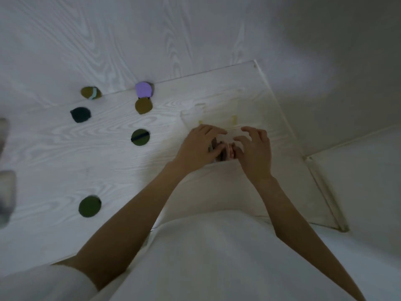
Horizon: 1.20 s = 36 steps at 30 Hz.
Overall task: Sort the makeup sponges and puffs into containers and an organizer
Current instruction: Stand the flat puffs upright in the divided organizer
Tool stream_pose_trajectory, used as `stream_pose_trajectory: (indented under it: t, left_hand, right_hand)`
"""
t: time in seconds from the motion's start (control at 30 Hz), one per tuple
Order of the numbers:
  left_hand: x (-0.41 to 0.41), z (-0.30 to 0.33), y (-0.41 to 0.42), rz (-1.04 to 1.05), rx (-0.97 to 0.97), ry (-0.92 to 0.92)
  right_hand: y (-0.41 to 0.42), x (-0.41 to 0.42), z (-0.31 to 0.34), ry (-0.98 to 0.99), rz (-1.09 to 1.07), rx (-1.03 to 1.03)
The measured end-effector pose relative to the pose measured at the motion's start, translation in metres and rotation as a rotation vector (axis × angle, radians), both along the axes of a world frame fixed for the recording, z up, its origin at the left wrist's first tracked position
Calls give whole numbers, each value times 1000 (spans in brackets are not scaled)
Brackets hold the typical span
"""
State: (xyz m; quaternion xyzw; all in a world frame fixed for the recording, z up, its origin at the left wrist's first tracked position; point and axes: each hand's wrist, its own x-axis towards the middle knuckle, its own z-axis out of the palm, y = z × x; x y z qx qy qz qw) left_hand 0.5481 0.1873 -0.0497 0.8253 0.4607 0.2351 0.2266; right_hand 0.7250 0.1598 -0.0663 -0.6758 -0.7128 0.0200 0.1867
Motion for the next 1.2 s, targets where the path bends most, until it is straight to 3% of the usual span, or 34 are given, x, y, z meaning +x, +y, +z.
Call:
stream_pose_trajectory:
  t: [0.13,0.2,0.3,0.47,0.53,0.63,0.7,0.77,0.9,1.03,1.2]
  left_hand:
    - [-50,33,-35,391,-244,-496]
    - [-82,40,-53,573,-257,-598]
    - [-142,27,-82,815,-198,-453]
    - [-225,-26,-132,1033,-205,111]
    - [-235,-34,-145,1127,-263,187]
    - [-247,-39,-155,1222,-473,205]
    - [-248,-44,-155,1199,-541,150]
    - [-251,-44,-154,1177,-561,68]
    - [-243,-30,-144,1107,-566,-99]
    - [-212,6,-117,893,-361,-331]
    - [-136,34,-75,530,-180,-382]
  right_hand:
    - [-2,-22,24,320,102,63]
    - [4,-43,40,423,209,20]
    - [22,-96,52,471,473,-225]
    - [56,-189,24,289,774,-370]
    - [69,-214,8,228,775,-373]
    - [82,-247,-14,-26,678,-518]
    - [81,-251,-20,-230,631,-549]
    - [76,-254,-24,-276,642,-436]
    - [58,-242,-12,99,636,-397]
    - [24,-196,22,423,549,-305]
    - [-15,-103,43,615,157,-195]
